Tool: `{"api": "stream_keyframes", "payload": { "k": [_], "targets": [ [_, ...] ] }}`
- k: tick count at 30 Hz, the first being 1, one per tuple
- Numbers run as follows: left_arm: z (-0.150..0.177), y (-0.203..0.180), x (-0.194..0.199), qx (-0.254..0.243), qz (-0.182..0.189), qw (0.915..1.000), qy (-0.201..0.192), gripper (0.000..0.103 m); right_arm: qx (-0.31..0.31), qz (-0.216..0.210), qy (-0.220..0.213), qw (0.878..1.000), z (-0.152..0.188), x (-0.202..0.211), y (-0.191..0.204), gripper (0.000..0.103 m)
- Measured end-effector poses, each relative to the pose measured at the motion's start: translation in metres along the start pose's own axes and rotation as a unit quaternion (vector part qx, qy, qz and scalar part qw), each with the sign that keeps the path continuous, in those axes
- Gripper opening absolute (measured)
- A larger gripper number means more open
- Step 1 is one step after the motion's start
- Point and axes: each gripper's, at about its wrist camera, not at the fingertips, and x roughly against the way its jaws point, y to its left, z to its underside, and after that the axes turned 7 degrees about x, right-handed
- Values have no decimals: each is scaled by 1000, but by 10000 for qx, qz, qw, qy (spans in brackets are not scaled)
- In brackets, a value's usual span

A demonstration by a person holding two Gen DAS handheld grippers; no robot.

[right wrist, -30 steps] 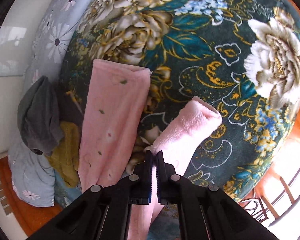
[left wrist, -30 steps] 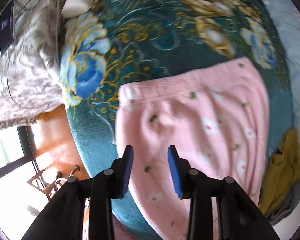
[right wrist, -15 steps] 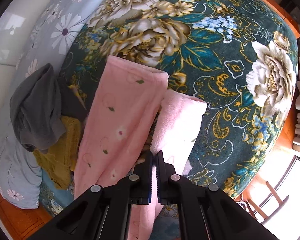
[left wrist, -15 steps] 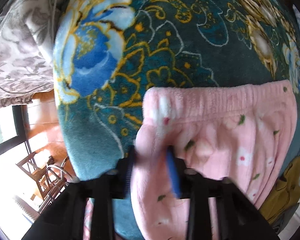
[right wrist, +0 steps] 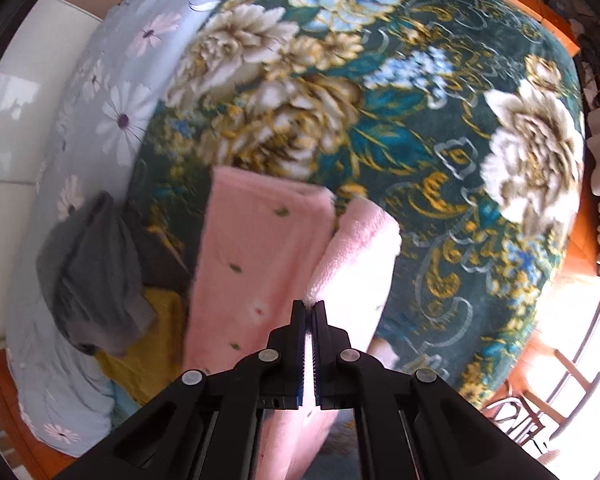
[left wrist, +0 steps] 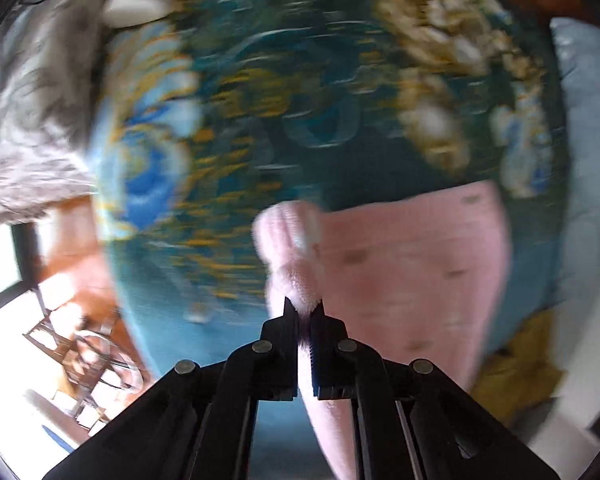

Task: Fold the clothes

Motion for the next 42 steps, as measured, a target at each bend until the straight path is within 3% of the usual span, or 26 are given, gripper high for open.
{"api": "stream_keyframes", "payload": {
  "k": [4, 8, 12, 15, 19, 22, 23, 24, 26, 27, 29, 32, 35, 38, 41, 42],
  "targets": [
    [-5, -82, -11, -106, 331, 9989, 324, 4, 88, -13, 73, 9999, -23, -20, 39, 3],
    [-5, -165, -20, -523, 467, 9967, 412, 4, 158, 43, 110, 9998, -51, -39, 81, 3],
    [-7, -209, -33, -584, 477, 9965, 375, 4, 175, 172, 156, 9996, -71, -58, 113, 3],
    [-8, -227, -49, -684, 263, 9968, 324, 5, 225, 316, 217, 9990, -78, -71, 126, 3],
    [-14, -219, -66, -381, 679, 9958, 480, 6, 120, 410, 255, 9988, -78, -88, 129, 3],
    [-19, -209, -64, -320, 1214, 9902, 617, 21, 91, 267, 266, 9992, -76, -95, 128, 7],
    [-22, -206, -60, -341, 1397, 9875, 640, 32, 141, 179, 287, 9993, -76, -97, 128, 8],
    [-24, -203, -53, -362, 1545, 9855, 594, 42, 233, 166, 267, 9992, -74, -96, 129, 13],
    [-29, -187, -34, -438, 1876, 9806, 352, 45, 423, 147, 222, 9988, -71, -94, 132, 30],
    [-30, -176, -25, -470, 1906, 9803, 226, 48, 472, 131, 174, 9986, -67, -91, 133, 39],
    [-33, -149, -12, -521, 1873, 9809, -64, 54, 529, -147, 149, 9984, -54, -82, 130, 40],
    [-32, -104, -22, -496, 1387, 9885, -354, 60, 691, -322, 248, 9968, -27, -75, 124, 41],
    [-30, -70, -59, -240, 1065, 9940, -54, 60, 783, -202, 534, 9953, 10, -76, 111, 41],
    [-28, -57, -85, 39, 1444, 9894, 162, 61, 827, -107, 765, 9936, 39, -75, 102, 42],
    [-26, -64, -101, -122, 1524, 9880, 233, 66, 996, -65, 879, 9911, 60, -68, 106, 42],
    [-26, -68, -107, -262, 1345, 9903, 214, 66, 1066, -63, 892, 9903, 63, -66, 109, 42]
  ]
}}
